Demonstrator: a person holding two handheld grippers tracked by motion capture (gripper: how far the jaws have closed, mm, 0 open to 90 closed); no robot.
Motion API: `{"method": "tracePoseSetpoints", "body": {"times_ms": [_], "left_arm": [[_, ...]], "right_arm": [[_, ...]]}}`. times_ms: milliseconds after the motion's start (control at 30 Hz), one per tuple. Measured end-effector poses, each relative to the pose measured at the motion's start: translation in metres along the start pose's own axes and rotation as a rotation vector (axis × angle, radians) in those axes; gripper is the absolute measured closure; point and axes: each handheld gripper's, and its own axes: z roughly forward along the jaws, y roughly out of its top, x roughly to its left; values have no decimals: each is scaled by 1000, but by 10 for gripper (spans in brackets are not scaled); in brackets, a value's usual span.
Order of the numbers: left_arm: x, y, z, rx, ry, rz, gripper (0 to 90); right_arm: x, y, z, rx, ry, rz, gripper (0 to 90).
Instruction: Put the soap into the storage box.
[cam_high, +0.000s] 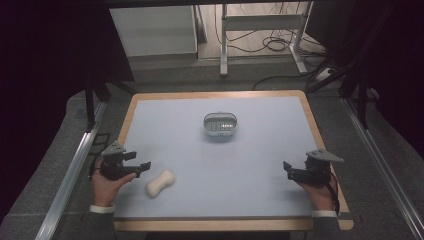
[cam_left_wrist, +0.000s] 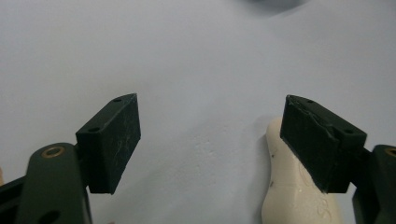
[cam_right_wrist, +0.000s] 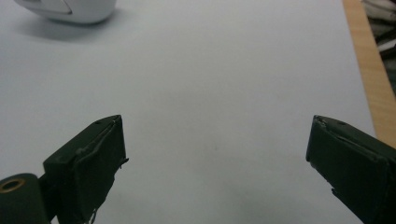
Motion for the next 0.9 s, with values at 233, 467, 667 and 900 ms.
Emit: {"method": "tracePoseSetpoints", "body": {"times_ms": [233, 467, 667, 900], "left_arm": [[-5, 1, 7, 33, 29, 4, 210], [-6, 2, 12, 79, 41, -13, 198], [-4, 5, 9, 92, 31, -33, 176], [-11, 20, 1, 183, 30, 4, 187]], "right_arm": [[-4, -2, 1, -18, 10, -15, 47], [-5, -3, 1, -18, 22, -11, 50], [-8, -2, -4, -21, 16, -7, 51], [-7, -3, -7, -23, 11, -8, 52]]}}
